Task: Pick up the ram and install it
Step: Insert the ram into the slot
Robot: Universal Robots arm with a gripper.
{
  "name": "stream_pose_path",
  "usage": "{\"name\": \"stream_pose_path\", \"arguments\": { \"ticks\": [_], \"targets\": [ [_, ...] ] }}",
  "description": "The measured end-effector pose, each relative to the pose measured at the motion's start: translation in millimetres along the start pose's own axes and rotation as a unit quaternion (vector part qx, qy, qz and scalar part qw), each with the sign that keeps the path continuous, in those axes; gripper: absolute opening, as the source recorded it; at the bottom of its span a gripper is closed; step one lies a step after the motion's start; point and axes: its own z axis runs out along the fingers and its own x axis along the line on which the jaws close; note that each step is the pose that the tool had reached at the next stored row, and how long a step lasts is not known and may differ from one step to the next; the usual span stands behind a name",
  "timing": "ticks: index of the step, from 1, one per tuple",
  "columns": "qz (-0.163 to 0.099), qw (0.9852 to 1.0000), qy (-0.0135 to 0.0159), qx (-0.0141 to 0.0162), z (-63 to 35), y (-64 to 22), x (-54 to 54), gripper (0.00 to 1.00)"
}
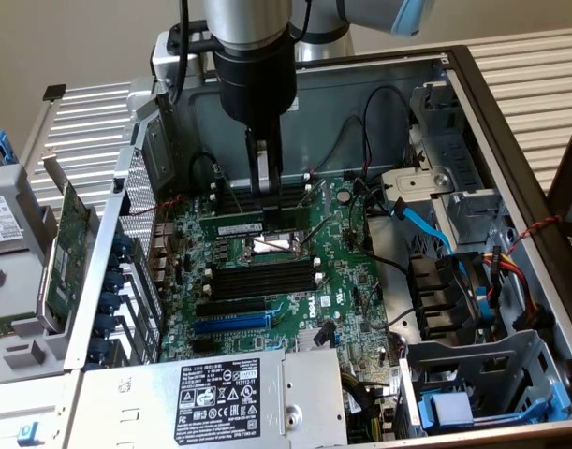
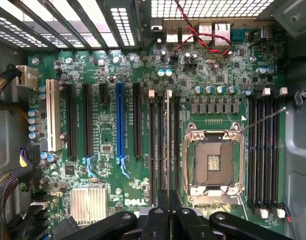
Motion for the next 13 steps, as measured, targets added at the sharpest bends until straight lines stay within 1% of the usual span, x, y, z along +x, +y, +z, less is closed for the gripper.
{"name": "stream_pose_path", "arguments": {
  "ticks": [13],
  "targets": [
    [0.0, 1.0, 0.0, 0.0, 7.7, -0.2, 4.9, 0.12]
  ]
}}
